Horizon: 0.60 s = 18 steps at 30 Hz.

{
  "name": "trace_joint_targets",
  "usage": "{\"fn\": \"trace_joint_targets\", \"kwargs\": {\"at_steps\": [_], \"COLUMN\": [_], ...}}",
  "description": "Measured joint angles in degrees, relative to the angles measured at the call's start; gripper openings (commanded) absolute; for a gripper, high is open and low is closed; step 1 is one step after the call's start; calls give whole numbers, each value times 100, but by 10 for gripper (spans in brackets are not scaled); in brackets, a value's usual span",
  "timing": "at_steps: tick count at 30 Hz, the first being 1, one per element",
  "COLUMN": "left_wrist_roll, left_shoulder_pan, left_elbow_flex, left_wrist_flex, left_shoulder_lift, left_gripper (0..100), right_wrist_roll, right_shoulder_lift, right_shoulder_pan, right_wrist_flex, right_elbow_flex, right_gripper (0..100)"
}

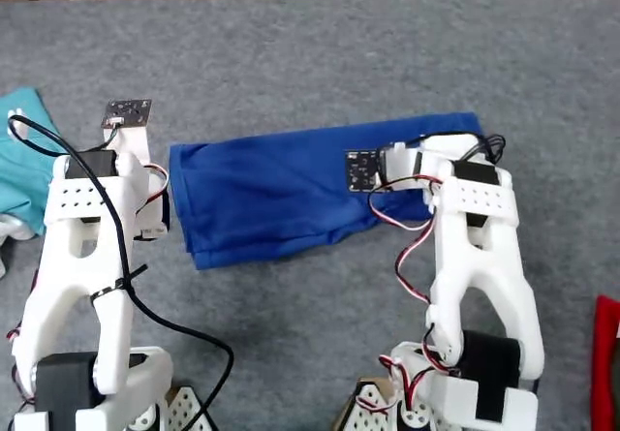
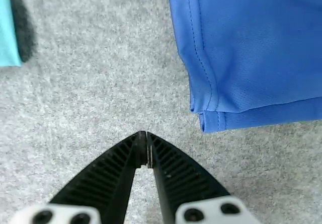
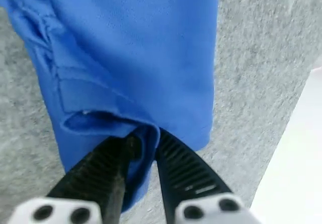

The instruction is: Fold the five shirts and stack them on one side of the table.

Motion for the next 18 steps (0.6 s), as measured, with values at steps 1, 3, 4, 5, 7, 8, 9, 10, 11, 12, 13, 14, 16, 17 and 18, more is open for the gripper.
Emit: {"fn": "trace_joint_targets", "kwargs": {"at_steps": [1, 3, 4, 5, 7, 8, 9, 10, 11, 12, 13, 14, 16, 17, 18], "left_wrist_roll": [0, 0, 0, 0, 0, -18, -70, -132, -167, -185, -202, -211, -211, -211, -211], "left_shoulder_pan": [0, 0, 0, 0, 0, 0, 0, 0, 0, 0, 0, 0, 0, 0, 0], "left_elbow_flex": [0, 0, 0, 0, 0, 0, 0, 0, 0, 0, 0, 0, 0, 0, 0], "left_wrist_flex": [0, 0, 0, 0, 0, 0, 0, 0, 0, 0, 0, 0, 0, 0, 0], "left_shoulder_lift": [0, 0, 0, 0, 0, 0, 0, 0, 0, 0, 0, 0, 0, 0, 0], "left_gripper": [21, 21, 21, 21, 21, 21, 21, 21, 21, 21, 21, 21, 21, 21, 21], "right_wrist_roll": [0, 0, -62, -114, -202, -229, -237, -246, -299, -378, -475, -554, -651, -668, -686], "right_shoulder_lift": [0, 26, 97, 185, 334, 404, 440, 448, 448, 440, 440, 440, 343, 255, 149], "right_shoulder_pan": [-18, -18, -18, -18, -18, -18, -18, -18, -18, -18, -18, -18, -18, -18, -18], "right_wrist_flex": [-44, -220, -360, -527, -774, -826, -862, -870, -888, -897, -897, -897, -862, -791, -712], "right_elbow_flex": [0, 0, 0, 0, 0, 0, 0, 0, 0, 0, 0, 0, 0, 0, 0], "right_gripper": [8, 9, 9, 12, 55, 90, 134, 177, 220, 255, 283, 305, 331, 333, 331]}}
